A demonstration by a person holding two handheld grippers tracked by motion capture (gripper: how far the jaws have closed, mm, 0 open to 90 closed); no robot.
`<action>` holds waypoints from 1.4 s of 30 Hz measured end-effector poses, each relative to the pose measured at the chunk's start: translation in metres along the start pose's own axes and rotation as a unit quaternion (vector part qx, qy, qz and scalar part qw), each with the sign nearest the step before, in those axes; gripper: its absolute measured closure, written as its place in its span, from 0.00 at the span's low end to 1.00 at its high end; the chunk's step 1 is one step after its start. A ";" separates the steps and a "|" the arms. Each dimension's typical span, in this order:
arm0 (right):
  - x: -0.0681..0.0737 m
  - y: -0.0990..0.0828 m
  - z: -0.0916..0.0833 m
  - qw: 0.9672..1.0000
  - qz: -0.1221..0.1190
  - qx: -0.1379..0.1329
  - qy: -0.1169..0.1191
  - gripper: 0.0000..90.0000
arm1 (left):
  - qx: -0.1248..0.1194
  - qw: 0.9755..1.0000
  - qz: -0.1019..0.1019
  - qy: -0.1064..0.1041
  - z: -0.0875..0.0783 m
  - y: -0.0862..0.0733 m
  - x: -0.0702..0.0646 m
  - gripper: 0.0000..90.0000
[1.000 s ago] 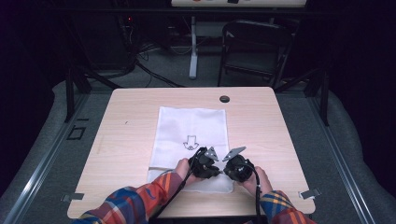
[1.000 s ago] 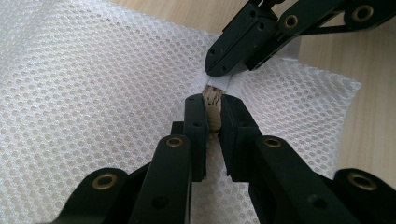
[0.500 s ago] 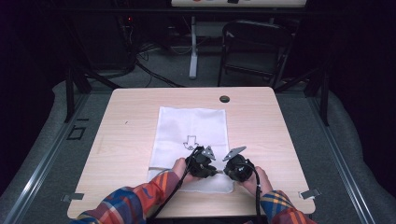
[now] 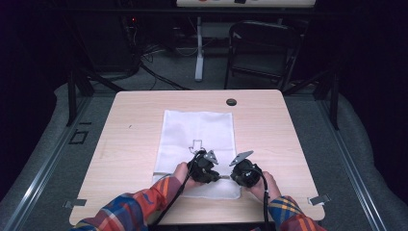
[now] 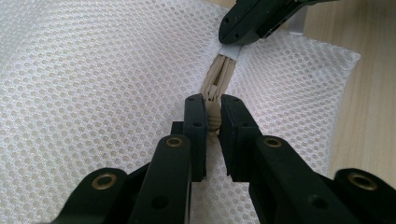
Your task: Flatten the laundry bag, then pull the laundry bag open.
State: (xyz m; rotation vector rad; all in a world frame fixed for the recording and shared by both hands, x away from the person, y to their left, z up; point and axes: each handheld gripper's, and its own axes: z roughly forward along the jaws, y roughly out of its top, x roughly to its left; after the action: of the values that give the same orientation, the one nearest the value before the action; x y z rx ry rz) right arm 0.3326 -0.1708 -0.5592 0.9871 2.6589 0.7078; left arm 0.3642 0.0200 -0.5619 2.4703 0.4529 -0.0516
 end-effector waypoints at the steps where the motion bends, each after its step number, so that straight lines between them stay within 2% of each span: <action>1: 0.000 0.000 0.000 1.000 0.000 0.001 0.001 1.00 | 0.001 1.000 0.001 0.000 0.000 0.000 0.000 0.90; 13: -0.001 0.000 0.000 1.000 -0.001 0.001 0.002 1.00 | 0.000 1.000 0.001 0.005 -0.001 0.000 -0.002 0.90; 18: 0.000 0.000 0.001 1.000 0.005 -0.001 0.002 1.00 | -0.001 1.000 -0.004 0.006 -0.006 -0.005 0.001 0.90; 24: 0.000 0.001 0.000 1.000 -0.001 0.003 0.001 1.00 | 0.006 1.000 -0.005 0.011 -0.010 -0.008 0.002 0.90; 26: 0.000 0.000 0.000 1.000 0.000 0.002 0.001 1.00 | 0.005 1.000 -0.007 0.006 -0.011 -0.009 0.002 0.90; 35: 0.000 0.001 0.000 1.000 -0.001 0.003 0.000 1.00 | 0.009 1.000 -0.006 0.006 -0.014 -0.012 0.002 0.90; 37: 0.000 0.001 0.000 1.000 -0.001 0.003 0.000 1.00 | 0.013 1.000 -0.009 0.011 -0.016 -0.013 0.003 0.90; 38: 0.000 0.001 0.000 1.000 -0.001 0.003 -0.001 1.00 | 0.010 1.000 -0.013 0.019 -0.019 -0.015 0.006 1.00; 40: -0.001 0.001 -0.001 1.000 -0.008 0.012 -0.011 1.00 | 0.008 0.999 -0.029 0.022 -0.024 -0.019 0.011 1.00; 42: -0.004 -0.001 -0.002 1.000 0.000 0.009 -0.013 1.00 | -0.001 0.999 -0.041 0.017 -0.029 -0.024 0.017 1.00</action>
State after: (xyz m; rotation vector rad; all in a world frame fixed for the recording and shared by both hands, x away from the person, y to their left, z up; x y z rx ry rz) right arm 0.3344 -0.1745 -0.5580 0.9935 2.6488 0.6670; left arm 0.3706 0.0602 -0.5542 2.4539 0.5684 -0.0422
